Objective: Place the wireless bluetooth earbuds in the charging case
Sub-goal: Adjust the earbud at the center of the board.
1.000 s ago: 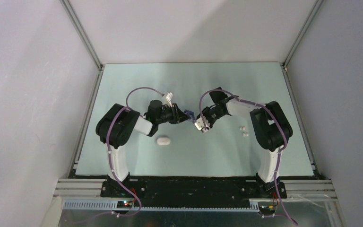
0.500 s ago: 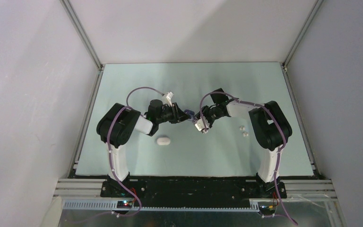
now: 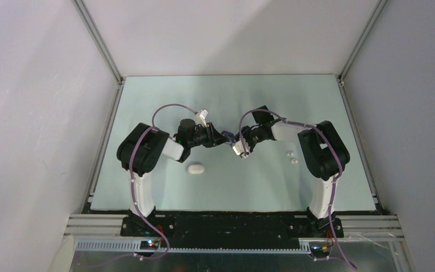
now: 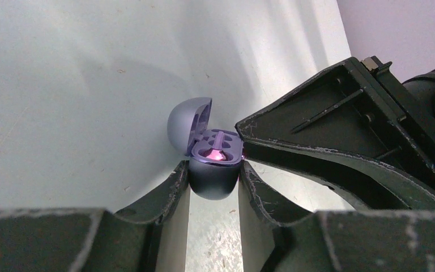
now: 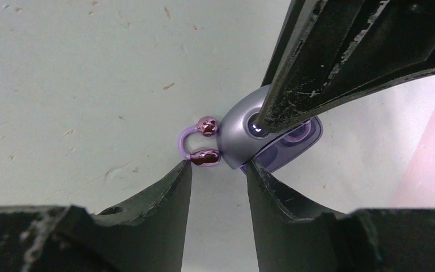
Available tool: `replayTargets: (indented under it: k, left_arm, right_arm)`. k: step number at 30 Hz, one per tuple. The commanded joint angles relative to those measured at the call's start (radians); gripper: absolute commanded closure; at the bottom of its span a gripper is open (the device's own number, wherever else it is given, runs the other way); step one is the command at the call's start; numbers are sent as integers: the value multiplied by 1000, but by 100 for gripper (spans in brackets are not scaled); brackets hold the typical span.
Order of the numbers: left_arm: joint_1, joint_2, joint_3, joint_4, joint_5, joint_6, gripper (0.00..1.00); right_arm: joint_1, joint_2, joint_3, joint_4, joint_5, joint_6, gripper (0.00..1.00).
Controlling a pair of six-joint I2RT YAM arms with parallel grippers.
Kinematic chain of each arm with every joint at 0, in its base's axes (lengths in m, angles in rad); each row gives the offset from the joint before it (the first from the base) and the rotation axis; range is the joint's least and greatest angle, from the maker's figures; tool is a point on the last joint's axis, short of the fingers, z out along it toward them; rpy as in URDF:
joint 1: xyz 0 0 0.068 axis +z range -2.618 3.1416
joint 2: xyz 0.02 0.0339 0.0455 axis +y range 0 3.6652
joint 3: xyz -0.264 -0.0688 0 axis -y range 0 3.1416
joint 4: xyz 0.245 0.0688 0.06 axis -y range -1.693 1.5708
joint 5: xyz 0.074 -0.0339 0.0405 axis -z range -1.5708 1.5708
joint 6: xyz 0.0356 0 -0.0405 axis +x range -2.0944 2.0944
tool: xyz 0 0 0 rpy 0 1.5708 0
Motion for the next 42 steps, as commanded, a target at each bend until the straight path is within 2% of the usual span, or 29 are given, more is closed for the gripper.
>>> replayTargets:
  k: [1, 12, 17, 23, 27, 31, 33, 35, 38, 42]
  left_arm:
    - [-4, 27, 12, -20, -9, 4, 100]
    - [-4, 29, 10, -25, -4, 16, 100]
    - [-5, 31, 13, -24, -2, 16, 100]
    - [-4, 33, 20, -23, -2, 16, 100]
    - [-2, 34, 32, -19, -7, 16, 100]
    - [6, 37, 34, -15, -9, 4, 100]
    - [18, 36, 29, -11, -5, -3, 100]
    - [28, 34, 24, -10, 0, -5, 100]
    - [42, 33, 20, -8, 2, -12, 100]
    - [53, 33, 4, 8, 22, -19, 100]
  right_arm:
    - [23, -19, -9, 99, -53, 159, 55]
    - [40, -66, -8, 243, -6, 502, 56]
    - [42, -79, -8, 264, 21, 586, 57]
    - [44, -94, -9, 233, 17, 614, 57]
    - [45, -138, -8, 218, -6, 703, 61]
    - [71, -188, -8, 101, -64, 750, 68]
    - [98, -199, -9, -12, -91, 722, 74]
    - [132, -193, -9, -58, -81, 719, 75]
    - [169, -169, -9, -63, -29, 744, 73]
    - [213, -135, -9, 30, 74, 821, 68]
